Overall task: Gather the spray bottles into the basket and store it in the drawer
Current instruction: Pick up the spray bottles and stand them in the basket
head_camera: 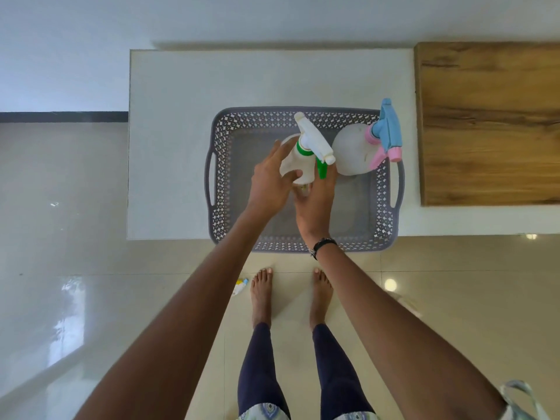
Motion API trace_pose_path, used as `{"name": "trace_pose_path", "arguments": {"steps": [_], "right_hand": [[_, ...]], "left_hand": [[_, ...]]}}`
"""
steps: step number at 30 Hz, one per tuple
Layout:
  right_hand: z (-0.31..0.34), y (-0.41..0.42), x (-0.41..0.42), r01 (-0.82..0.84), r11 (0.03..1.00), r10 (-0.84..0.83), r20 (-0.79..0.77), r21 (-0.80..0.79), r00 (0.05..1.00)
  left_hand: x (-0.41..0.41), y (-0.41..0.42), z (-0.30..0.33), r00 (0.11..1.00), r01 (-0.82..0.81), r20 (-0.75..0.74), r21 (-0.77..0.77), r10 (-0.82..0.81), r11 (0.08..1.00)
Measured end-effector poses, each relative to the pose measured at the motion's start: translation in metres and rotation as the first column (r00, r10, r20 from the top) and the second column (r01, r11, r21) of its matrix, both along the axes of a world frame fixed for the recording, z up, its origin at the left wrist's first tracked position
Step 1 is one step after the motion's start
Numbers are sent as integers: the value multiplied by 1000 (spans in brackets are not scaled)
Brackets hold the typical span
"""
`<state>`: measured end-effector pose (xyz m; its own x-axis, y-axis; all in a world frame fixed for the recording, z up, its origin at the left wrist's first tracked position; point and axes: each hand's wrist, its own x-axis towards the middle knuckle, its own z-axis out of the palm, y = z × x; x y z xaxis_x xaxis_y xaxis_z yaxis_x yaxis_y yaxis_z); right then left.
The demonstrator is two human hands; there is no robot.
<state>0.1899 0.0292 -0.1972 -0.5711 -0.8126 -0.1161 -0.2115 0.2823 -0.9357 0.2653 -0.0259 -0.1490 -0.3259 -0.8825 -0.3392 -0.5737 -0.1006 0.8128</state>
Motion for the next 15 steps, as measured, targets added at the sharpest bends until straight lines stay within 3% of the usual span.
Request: {"name": "trace_pose_path", "arguments": {"steps": [8,15], "right_hand": [[-6,7,0,48,998,-51,-75,-39,996],[6,2,3,93,993,-103,-136,-79,985]], "left_hand": [[3,-14,-1,993,92,73,31,-94,995],[10,-34,-4,980,194,31,113,-198,974]]}}
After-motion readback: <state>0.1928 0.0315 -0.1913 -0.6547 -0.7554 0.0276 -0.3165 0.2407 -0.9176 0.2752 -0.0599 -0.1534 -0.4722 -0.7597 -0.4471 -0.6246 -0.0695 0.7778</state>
